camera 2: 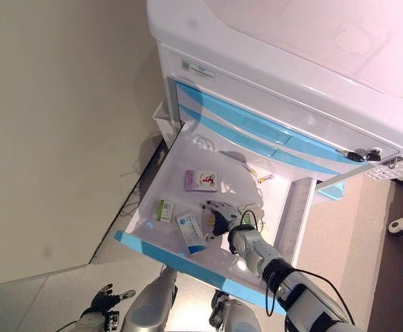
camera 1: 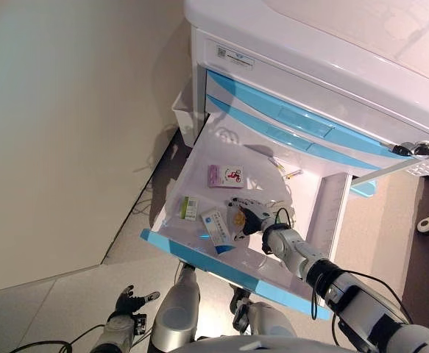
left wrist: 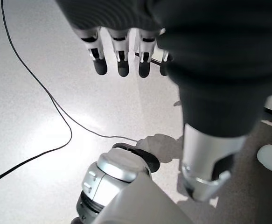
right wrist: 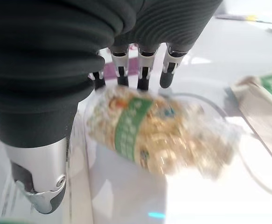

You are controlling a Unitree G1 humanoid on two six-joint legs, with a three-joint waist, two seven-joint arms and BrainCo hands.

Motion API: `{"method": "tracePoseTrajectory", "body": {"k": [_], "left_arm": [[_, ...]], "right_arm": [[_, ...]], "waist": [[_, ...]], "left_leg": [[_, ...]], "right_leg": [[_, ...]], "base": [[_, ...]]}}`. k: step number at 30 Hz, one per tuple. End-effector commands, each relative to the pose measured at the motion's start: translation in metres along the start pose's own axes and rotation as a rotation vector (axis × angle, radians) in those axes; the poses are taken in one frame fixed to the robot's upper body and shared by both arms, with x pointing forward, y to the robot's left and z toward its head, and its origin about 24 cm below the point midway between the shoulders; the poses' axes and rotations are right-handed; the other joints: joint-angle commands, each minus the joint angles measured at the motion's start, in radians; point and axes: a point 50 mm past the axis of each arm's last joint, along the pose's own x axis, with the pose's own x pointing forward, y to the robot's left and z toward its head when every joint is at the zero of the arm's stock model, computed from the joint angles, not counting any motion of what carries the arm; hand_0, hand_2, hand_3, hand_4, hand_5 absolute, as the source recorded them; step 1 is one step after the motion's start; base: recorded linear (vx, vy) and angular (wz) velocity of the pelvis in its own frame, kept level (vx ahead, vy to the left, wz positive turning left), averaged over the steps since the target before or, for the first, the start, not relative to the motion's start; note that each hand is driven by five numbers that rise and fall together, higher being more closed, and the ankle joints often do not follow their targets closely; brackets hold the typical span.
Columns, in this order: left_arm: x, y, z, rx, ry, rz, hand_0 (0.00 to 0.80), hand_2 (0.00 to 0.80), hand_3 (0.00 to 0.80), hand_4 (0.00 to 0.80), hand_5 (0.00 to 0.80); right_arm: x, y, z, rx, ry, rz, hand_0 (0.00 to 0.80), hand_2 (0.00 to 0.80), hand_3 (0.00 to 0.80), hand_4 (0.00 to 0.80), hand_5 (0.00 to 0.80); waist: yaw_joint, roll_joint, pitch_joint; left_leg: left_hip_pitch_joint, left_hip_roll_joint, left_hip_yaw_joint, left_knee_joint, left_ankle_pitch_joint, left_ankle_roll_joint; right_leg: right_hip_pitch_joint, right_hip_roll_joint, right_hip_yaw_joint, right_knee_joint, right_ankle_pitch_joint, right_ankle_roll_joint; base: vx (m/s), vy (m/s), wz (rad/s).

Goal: Open the drawer and pick up the medicine

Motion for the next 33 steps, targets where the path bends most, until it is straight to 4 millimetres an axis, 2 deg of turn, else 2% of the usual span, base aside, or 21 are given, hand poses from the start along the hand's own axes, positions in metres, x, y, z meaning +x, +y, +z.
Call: {"method": "tracePoseTrajectory", "body": {"k": [1, 10, 13, 21, 33], "left_arm": [[-0.004, 0.0, -0.018, -0.018, 0.059, 0.019, 0.0, 0.0, 0.0, 0.0, 0.0], [-0.004, -0.001, -0.021, -0.006, 0.067, 0.011, 0.0, 0.0, 0.0, 0.0, 0.0], [-0.005, -0.004, -0.022, 0.004, 0.067, 0.005, 0.0, 0.0, 0.0, 0.0, 0.0], [-0.005, -0.005, -0.023, 0.016, 0.073, 0.002, 0.0, 0.0, 0.0, 0.0, 0.0], [-0.004, -0.008, -0.019, 0.015, 0.062, 0.001, 0.0, 0.0, 0.0, 0.0, 0.0]], "right_arm": [[-0.01, -0.008, -0.015, 0.015, 0.022, -0.03, 0.0, 0.0, 0.0, 0.0, 0.0], [-0.014, -0.001, -0.026, 0.026, 0.072, -0.019, 0.0, 0.0, 0.0, 0.0, 0.0], [-0.015, 0.012, -0.035, 0.043, 0.136, 0.006, 0.0, 0.0, 0.0, 0.0, 0.0], [-0.008, 0.015, -0.032, 0.044, 0.157, 0.009, 0.0, 0.0, 0.0, 0.0, 0.0], [-0.001, 0.016, -0.025, -0.012, 0.152, 0.035, 0.0, 0.0, 0.0, 0.0, 0.0]], "waist": [[-0.014, -0.014, -0.012], [-0.023, -0.012, -0.018], [-0.019, -0.003, -0.02], [-0.013, 0.012, -0.018], [-0.009, 0.015, -0.007]], "left_leg": [[0.001, -0.016, 0.031, 0.014, -0.054, 0.021], [0.005, -0.012, 0.043, 0.019, -0.059, 0.024], [0.005, -0.016, 0.04, 0.019, -0.059, 0.025], [0.0, -0.023, 0.036, 0.017, -0.056, 0.028], [-0.007, -0.029, 0.036, 0.017, -0.054, 0.032]], "right_leg": [[-0.096, -0.072, 0.046, 0.031, 0.125, 0.064], [-0.097, -0.07, 0.059, 0.03, 0.125, 0.064], [-0.097, -0.071, 0.058, 0.032, 0.125, 0.064], [-0.099, -0.078, 0.053, 0.031, 0.13, 0.065], [-0.108, -0.084, 0.057, 0.035, 0.136, 0.068]], "base": [[-0.004, -0.005, -0.05], [-0.004, -0.003, -0.07], [0.0, 0.0, 0.0], [0.0, 0.0, 0.0], [0.0, 0.0, 0.0]]}}
